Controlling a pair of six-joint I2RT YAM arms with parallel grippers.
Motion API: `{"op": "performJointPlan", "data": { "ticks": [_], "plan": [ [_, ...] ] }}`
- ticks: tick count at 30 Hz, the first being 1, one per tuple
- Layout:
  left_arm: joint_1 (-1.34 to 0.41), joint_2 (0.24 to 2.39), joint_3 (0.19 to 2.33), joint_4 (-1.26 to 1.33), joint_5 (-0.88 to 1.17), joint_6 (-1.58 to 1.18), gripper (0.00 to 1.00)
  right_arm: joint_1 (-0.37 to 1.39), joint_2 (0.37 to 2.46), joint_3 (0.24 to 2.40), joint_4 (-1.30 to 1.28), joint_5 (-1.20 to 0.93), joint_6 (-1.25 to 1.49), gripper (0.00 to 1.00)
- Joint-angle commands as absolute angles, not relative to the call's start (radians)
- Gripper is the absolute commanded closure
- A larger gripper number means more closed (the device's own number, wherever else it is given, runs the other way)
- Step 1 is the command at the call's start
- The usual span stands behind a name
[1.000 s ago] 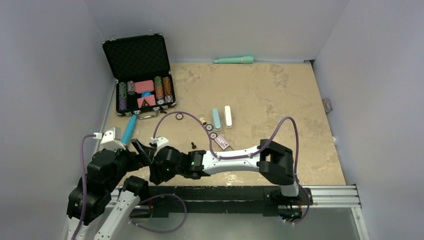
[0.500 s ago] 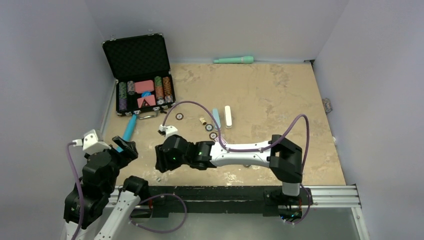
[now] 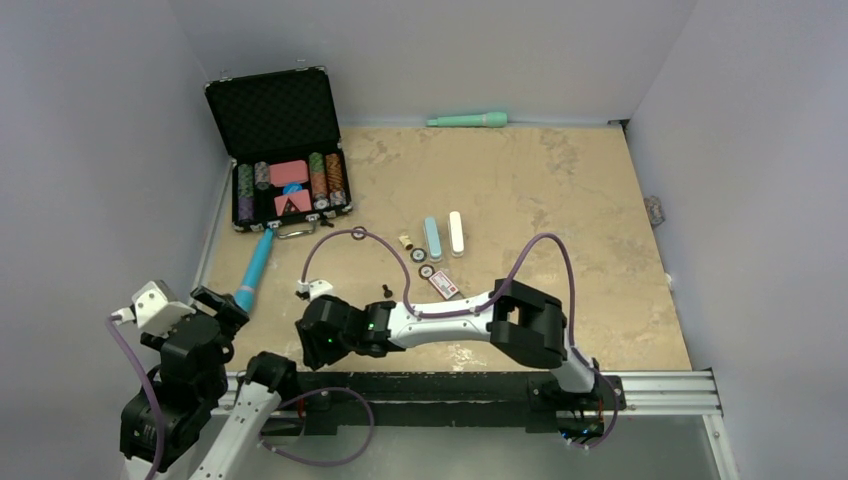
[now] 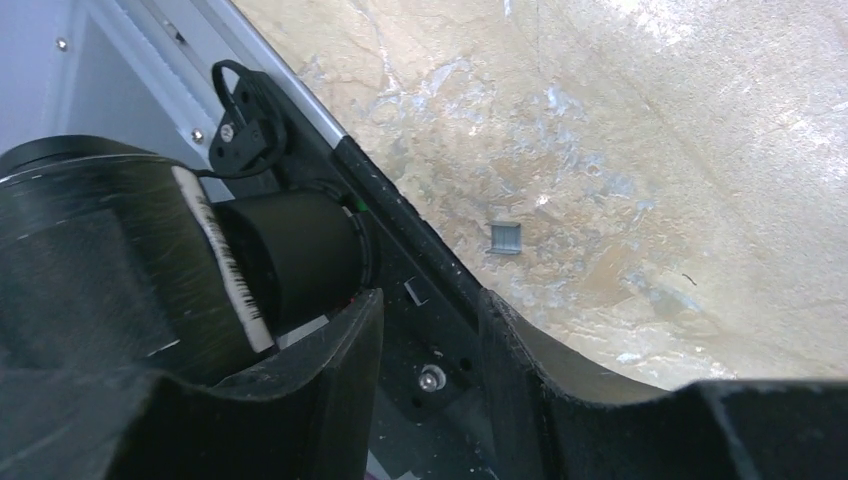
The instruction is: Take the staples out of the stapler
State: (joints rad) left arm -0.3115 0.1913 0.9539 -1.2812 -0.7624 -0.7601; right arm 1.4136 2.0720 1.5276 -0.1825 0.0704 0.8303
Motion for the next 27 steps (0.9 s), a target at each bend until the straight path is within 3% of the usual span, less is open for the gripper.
{"op": "performJointPlan", "data": {
  "ticks": [1,6,11,17,27],
  "plan": [
    [-0.307,0.165,0.97,-1.311,-0.83,-0.807,0.26,1.415,2.088,1.591,-0.153,0.041,0.834,0.56],
    [-0.307,0.164,0.967,-1.298,-0.811,-0.795,0.26,1.419,2.142,1.63,-0.136,0.017,0.838,0.57],
    [-0.307,0.165,0.965,-1.292,-0.804,-0.786,0.26,1.422,2.179,1.659,-0.117,0.003,0.84,0.7],
    [-0.307,0.163,0.967,-1.29,-0.802,-0.785,0.26,1.422,2.21,1.674,-0.124,0.004,0.845,0.78],
    [-0.307,0.163,0.964,-1.28,-0.791,-0.773,0.27,1.422,2.226,1.621,-0.108,0.003,0.856,0.79]
  ]
}}
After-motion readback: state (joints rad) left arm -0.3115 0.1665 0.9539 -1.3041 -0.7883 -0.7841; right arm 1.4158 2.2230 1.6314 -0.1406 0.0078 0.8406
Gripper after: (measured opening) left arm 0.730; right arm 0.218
